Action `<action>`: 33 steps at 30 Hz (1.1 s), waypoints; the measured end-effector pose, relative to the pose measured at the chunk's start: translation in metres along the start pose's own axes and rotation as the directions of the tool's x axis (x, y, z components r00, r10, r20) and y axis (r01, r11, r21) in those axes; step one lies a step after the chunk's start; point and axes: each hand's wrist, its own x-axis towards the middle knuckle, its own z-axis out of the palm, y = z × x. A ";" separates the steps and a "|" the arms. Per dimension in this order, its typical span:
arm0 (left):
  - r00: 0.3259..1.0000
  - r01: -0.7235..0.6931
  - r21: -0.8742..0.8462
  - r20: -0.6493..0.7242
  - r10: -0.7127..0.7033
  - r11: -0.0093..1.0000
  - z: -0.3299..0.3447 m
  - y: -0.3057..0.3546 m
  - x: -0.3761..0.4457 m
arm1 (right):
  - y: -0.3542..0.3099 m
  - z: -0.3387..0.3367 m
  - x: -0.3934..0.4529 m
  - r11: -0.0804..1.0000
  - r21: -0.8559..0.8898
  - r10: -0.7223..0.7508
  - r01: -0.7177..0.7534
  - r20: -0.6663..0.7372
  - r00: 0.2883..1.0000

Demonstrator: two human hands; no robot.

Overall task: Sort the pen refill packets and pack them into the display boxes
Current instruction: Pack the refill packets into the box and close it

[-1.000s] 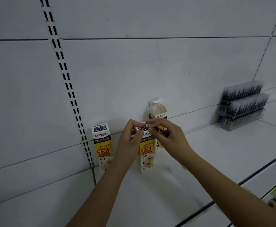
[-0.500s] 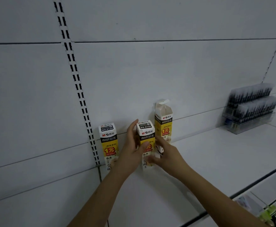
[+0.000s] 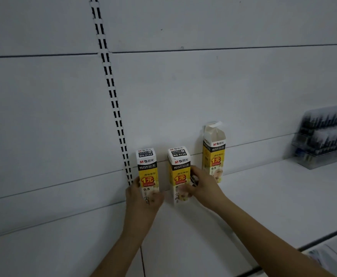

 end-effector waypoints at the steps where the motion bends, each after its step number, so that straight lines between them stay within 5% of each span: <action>1: 0.999 -0.009 0.015 0.046 0.009 1.000 0.004 -0.003 0.004 | -0.002 0.003 0.001 1.000 0.000 -0.015 0.015 0.009 1.000; 12: 0.988 -0.084 0.136 -0.119 0.100 0.987 0.019 -0.005 0.011 | -0.012 0.011 0.014 0.977 -0.211 -0.027 0.011 -0.072 0.997; 15: 0.999 0.005 0.242 -0.044 0.006 0.970 0.005 -0.015 0.007 | -0.018 -0.003 0.003 0.989 -0.141 0.009 -0.039 -0.209 0.978; 18: 0.997 0.073 0.137 0.030 -0.078 0.988 -0.019 -0.007 -0.018 | -0.047 -0.023 -0.015 0.998 0.025 -0.036 0.051 -0.412 0.910; 21: 0.930 0.043 -0.068 0.368 -0.015 0.997 -0.042 0.034 -0.046 | -0.098 -0.026 -0.024 0.945 0.189 -0.151 0.268 -0.474 0.867; 24: 0.814 0.129 -0.184 0.580 0.001 0.974 -0.045 0.057 -0.066 | -0.133 0.010 -0.022 0.851 0.406 -0.233 0.331 -0.274 0.933; 28: 0.933 0.170 -0.216 0.350 -0.086 0.961 -0.072 0.042 -0.075 | -0.156 0.066 -0.013 0.804 0.555 -0.314 0.212 0.094 0.945; 31: 0.954 0.266 -0.317 0.222 -0.202 0.910 -0.119 0.023 -0.089 | -0.165 0.103 -0.008 0.805 0.593 -0.345 -0.008 0.479 0.807; 33: 0.945 0.320 -0.335 0.173 -0.276 0.886 -0.151 0.010 -0.103 | -0.175 0.132 -0.012 0.811 0.582 -0.384 -0.063 0.610 0.694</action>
